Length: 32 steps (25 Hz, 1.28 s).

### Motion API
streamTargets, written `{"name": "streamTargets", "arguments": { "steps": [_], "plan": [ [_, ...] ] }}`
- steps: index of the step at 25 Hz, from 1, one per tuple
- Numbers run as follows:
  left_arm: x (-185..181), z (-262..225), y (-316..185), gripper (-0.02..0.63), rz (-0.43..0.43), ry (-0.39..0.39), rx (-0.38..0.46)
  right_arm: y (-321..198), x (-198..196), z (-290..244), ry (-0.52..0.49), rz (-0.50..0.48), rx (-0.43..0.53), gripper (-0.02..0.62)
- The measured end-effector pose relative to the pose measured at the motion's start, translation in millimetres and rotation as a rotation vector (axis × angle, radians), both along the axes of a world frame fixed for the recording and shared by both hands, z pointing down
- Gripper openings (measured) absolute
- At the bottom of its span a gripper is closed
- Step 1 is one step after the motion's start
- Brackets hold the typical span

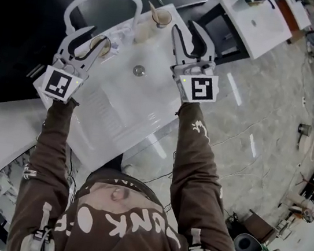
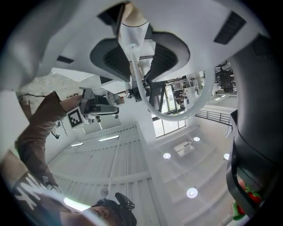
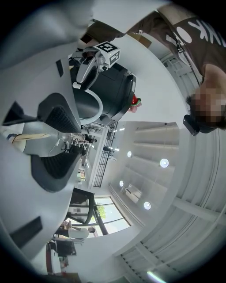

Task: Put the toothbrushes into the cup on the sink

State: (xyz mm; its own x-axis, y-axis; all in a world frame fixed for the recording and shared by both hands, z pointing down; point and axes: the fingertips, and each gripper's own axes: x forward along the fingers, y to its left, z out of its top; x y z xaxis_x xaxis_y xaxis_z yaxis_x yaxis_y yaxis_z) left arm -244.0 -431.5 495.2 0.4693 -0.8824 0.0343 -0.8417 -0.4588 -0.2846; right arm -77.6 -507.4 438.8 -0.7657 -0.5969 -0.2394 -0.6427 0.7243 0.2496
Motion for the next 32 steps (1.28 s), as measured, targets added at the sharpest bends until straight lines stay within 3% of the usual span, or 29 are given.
{"name": "streamTargets", "arguments": {
  "steps": [6,14,19,25,32],
  "plan": [
    [23,-39,44,0.137,0.011,-0.034,0.060,63,3,-13,-0.004,-0.050,0.023,0.147],
    [81,-84,155,0.137,0.017,-0.050,0.147,205,29,-32,-0.007,-0.143,0.117,0.158],
    [127,-102,263,0.137,0.005,-0.070,0.154,319,67,-21,0.201,-0.157,0.119,0.158],
    [179,-129,366,0.137,0.021,-0.041,0.136,421,109,-45,0.124,-0.168,0.080,0.159],
    [211,-143,439,0.137,0.056,-0.031,0.127,497,137,-62,0.096,-0.169,0.041,0.160]
  ]
}}
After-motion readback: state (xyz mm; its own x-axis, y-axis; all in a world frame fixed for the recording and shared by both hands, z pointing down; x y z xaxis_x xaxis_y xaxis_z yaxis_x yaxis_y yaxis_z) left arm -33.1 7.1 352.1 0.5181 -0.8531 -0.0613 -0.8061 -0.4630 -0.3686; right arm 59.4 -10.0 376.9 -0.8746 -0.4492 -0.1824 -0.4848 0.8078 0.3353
